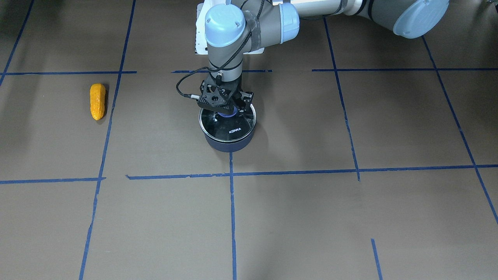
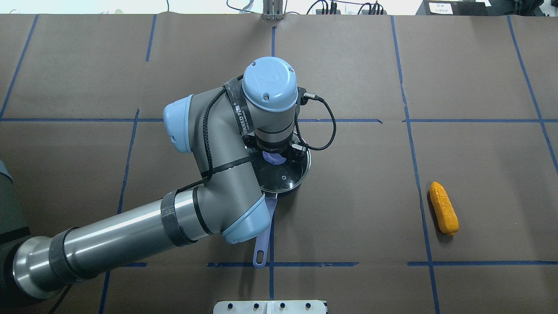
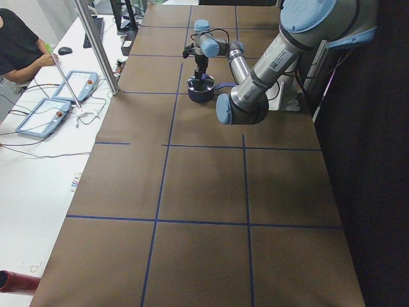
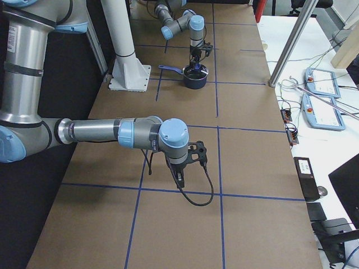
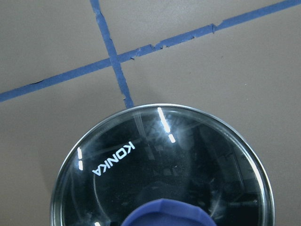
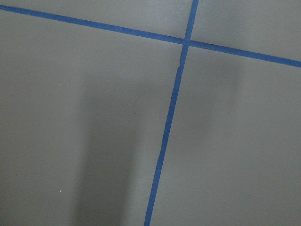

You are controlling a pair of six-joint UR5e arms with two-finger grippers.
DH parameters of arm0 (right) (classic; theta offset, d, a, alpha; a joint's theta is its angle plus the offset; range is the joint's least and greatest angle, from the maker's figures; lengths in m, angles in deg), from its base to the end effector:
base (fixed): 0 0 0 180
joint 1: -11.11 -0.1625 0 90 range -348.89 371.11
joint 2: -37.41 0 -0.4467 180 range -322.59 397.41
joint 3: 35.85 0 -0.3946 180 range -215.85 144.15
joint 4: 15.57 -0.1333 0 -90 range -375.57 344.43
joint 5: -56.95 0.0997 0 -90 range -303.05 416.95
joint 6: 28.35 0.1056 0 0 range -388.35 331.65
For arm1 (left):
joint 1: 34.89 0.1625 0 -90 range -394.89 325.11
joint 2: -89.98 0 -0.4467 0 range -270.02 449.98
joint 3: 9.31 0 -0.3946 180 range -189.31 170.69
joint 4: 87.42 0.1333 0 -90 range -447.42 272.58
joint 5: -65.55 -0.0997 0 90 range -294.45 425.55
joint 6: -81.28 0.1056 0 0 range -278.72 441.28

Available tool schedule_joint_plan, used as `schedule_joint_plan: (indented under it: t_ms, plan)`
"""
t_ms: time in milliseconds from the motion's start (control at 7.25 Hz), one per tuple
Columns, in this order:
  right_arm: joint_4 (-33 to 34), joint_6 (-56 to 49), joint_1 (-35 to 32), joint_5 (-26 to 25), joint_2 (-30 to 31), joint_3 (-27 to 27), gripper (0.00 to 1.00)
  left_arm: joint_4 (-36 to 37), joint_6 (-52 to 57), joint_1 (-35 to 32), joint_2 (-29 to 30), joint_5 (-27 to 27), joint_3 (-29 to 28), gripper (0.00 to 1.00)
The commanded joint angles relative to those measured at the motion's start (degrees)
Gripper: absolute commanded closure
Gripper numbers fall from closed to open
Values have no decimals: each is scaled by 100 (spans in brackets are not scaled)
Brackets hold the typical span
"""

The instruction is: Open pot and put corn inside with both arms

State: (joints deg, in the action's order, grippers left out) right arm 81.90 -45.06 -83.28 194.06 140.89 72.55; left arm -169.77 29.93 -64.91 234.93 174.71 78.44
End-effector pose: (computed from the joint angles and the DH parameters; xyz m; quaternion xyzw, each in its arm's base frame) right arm 0.0853 -0.3800 0.6393 0.0531 -0.3965 -0.0895 0.9121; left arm 0.5964 -0.4586 0.1051 0.0861 0.3986 0.1321 0.9035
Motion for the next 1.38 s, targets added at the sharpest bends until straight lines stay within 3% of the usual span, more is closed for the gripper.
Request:
schedule_joint_plan:
  t_ms: [0,276,414,552,690,966,1241]
  plan:
    - [0,1,0,0,-4,-29,0,689,-7,-283,-281,-18,1185,100]
    - [0,1,17,0,-4,-73,0,757,90,-495,-2076,-9,2864,100]
    - [0,1,26,0,-4,-82,0,565,90,-531,-2807,0,3175,100]
    - [0,10,35,0,-4,-82,0,197,81,-531,-3302,8,3091,100]
    - [0,19,44,0,-4,-91,0,-372,64,-514,-3629,17,2621,100]
    - [0,19,53,52,-4,-91,0,-1463,-16,-513,-3597,26,1697,100]
    - [0,10,131,53,-4,-91,0,-1529,-165,-505,-3632,489,1580,96]
